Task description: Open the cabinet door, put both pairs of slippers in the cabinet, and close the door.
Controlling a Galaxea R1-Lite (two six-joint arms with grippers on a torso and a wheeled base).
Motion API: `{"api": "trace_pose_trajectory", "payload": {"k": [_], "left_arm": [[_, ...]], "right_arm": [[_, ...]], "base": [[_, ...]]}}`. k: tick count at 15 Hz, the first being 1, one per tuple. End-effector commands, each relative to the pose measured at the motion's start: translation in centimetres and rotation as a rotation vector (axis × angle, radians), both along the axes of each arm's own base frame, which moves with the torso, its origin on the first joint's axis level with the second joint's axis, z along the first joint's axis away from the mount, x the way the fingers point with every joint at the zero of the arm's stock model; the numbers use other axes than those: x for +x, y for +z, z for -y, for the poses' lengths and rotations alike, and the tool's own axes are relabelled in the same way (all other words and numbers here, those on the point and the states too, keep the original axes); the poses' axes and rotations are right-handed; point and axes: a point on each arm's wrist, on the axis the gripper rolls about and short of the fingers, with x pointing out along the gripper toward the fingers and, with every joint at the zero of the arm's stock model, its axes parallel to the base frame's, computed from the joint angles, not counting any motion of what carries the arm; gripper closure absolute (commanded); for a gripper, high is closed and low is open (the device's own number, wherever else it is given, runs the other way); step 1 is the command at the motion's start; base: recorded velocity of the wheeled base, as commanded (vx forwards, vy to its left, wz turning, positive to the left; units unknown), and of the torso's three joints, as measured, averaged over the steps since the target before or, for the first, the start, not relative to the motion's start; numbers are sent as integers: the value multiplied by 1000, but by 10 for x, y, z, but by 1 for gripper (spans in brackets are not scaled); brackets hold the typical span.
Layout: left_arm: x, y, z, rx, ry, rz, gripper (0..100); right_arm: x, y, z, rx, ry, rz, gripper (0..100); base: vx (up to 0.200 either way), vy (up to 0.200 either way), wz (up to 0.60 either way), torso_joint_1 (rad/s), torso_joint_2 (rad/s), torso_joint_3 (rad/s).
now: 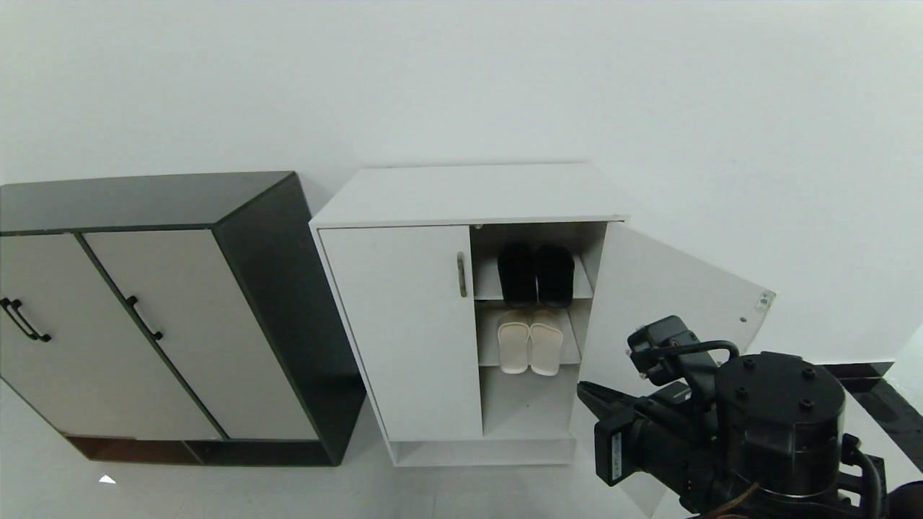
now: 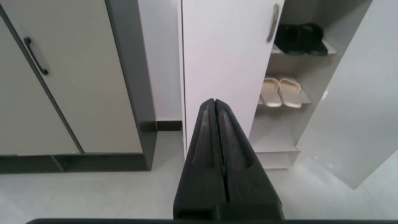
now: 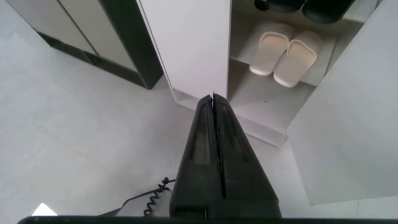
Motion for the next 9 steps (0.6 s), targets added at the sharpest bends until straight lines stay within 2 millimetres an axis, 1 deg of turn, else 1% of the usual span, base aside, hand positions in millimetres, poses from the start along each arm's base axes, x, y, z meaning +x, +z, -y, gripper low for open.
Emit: {"api": "trace_pose_trajectory", "payload": {"k": [1,7,9], "left_arm": [[0,0,0,-1,1,-1,100],[0,0,0,-1,0,-1,100],[0,0,0,-1,0,-1,100]], "right_arm": [[0,0,0,0,0,0,100],[-1,-7,2,-22,1,-16,100],[-2,-8,2,-31,4,-14,100]], "base": [[0,0,0,261,-525,-256],[0,0,0,286,-565,-277],[0,0,0,149,-298,-146]]}}
